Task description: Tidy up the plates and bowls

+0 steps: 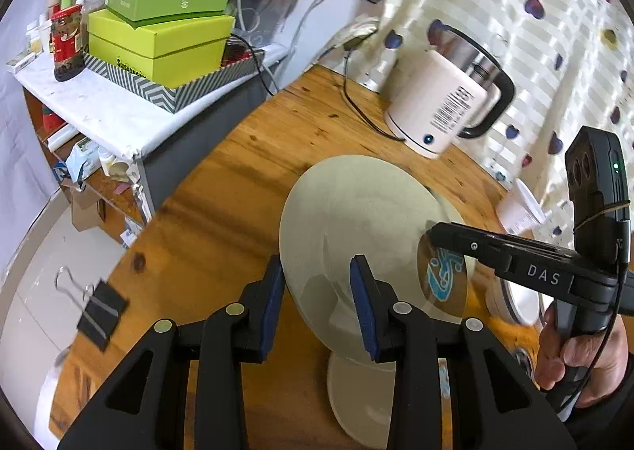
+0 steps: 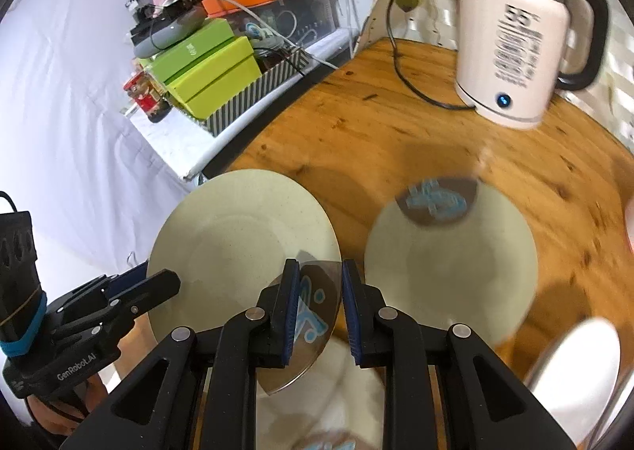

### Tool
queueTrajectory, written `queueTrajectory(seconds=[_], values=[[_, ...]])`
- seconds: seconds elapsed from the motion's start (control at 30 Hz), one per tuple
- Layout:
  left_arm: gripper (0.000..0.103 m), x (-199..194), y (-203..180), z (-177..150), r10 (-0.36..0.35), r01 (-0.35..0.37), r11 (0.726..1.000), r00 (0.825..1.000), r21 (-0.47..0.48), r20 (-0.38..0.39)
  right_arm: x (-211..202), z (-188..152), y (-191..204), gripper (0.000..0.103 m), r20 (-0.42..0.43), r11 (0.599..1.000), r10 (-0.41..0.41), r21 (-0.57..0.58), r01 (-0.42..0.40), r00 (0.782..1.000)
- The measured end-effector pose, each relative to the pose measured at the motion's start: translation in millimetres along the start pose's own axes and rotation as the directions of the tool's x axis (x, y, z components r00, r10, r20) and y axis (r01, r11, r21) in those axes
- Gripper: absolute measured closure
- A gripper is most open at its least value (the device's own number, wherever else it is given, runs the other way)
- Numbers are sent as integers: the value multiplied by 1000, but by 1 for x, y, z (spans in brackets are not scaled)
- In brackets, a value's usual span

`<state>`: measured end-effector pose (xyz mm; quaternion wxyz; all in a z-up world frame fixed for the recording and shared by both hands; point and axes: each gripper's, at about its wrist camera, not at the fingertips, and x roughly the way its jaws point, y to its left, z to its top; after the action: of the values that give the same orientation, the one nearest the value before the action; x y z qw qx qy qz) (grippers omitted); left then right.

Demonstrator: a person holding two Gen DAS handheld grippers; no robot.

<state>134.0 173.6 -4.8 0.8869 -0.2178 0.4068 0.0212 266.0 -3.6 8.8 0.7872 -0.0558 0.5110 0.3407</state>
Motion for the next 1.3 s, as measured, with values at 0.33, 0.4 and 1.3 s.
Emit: queueTrajectory(seconds=[0.33, 0.4, 1.3], values=[[68, -3, -18, -48, -3, 7, 999, 997, 51, -76, -15, -65, -11, 82, -34, 997, -27, 69, 29, 999], [68, 0, -20, -55, -3, 8, 998, 996, 58, -93, -13, -74, -13, 82, -45, 996, -31, 79, 34, 999], [68, 14, -35, -80, -1, 21, 990, 990, 140, -142, -12, -109, -24, 71, -59, 991, -110, 70, 114, 992]])
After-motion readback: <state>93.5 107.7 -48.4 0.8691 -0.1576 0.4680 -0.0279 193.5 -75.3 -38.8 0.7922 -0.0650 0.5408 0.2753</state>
